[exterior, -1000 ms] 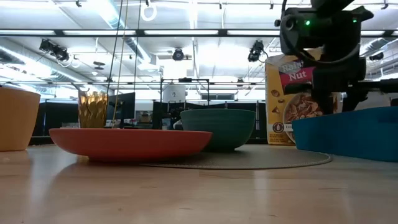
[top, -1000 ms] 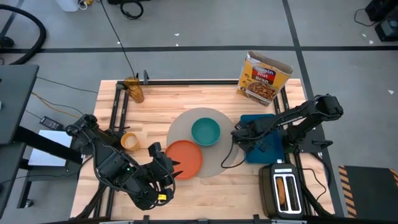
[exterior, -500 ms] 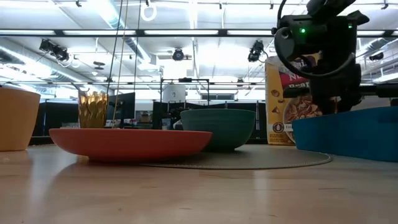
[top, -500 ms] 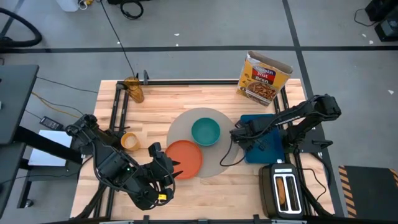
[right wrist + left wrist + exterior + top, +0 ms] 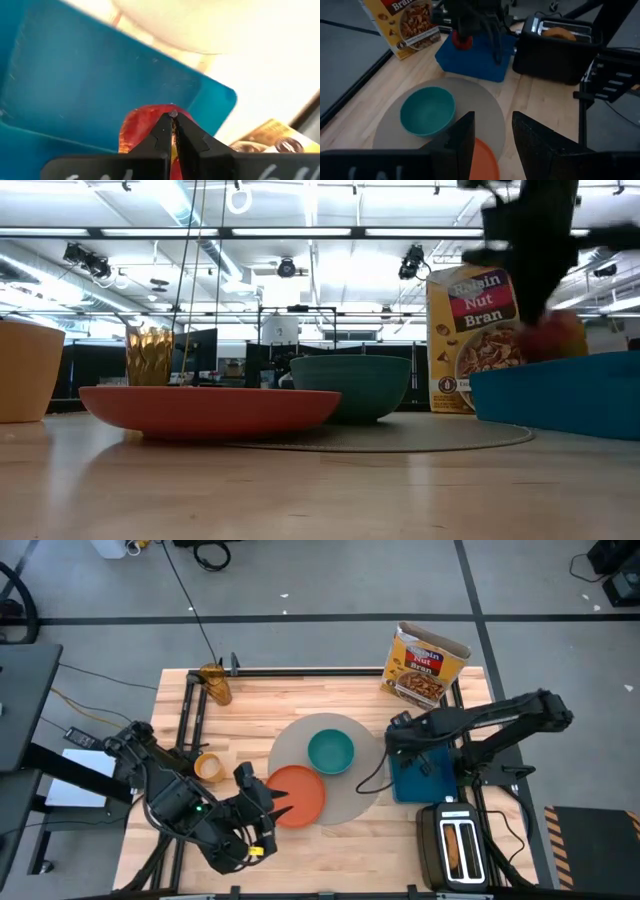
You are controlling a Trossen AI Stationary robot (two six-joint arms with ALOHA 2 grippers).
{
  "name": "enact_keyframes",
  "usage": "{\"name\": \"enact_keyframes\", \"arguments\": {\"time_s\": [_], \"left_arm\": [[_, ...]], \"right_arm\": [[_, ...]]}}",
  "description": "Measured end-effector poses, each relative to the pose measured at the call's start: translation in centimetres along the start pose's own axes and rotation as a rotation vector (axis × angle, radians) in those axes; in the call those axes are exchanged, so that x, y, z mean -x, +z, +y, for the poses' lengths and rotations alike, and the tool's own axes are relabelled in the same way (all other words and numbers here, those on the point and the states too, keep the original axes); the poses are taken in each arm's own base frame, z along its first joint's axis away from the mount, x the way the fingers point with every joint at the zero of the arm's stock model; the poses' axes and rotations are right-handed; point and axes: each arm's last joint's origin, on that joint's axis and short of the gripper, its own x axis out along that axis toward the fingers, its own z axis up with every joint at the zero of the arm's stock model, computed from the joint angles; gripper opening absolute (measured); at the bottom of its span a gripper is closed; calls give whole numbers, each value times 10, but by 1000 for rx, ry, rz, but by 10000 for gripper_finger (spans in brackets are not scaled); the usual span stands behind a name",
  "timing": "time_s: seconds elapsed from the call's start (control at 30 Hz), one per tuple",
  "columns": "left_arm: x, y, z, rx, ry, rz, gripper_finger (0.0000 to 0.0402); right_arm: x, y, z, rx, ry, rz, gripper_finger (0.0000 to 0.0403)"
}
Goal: Arrange a breakfast setting
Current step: Put the red apple to the top left of the green bowl on the brown table mat
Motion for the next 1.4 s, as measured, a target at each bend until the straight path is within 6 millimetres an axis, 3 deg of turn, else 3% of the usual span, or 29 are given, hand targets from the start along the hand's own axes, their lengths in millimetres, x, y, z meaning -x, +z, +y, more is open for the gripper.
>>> {"name": "enact_keyframes", "arguments": {"time_s": [0.17, 0.3, 0.47, 0.57, 0.8, 0.97, 1.23, 1.4], "left_arm": [[24, 6, 14, 13, -5, -54, 134], [46, 8, 31, 12, 19, -104, 125], [64, 9, 54, 23, 61, -133, 120], [70, 8, 68, 13, 93, -121, 119], [75, 9, 88, -45, 139, -97, 118], [77, 15, 102, -89, 157, -98, 118], [76, 28, 133, -133, 240, -95, 118], [72, 35, 149, -155, 306, -84, 118]], "right_arm": [[42, -4, -9, -164, -41, -199, 14], [65, 2, -17, -295, -98, -413, 14], [75, 24, -33, -429, -163, -672, 14], [71, 45, -52, -491, -211, -786, 14], [25, 92, -107, -606, -279, -942, 14], [-10, 110, -140, -712, -329, -1022, 14], [-73, 127, -163, -765, -329, -1005, 14], [-102, 133, -168, -823, -308, -1007, 14]]}}
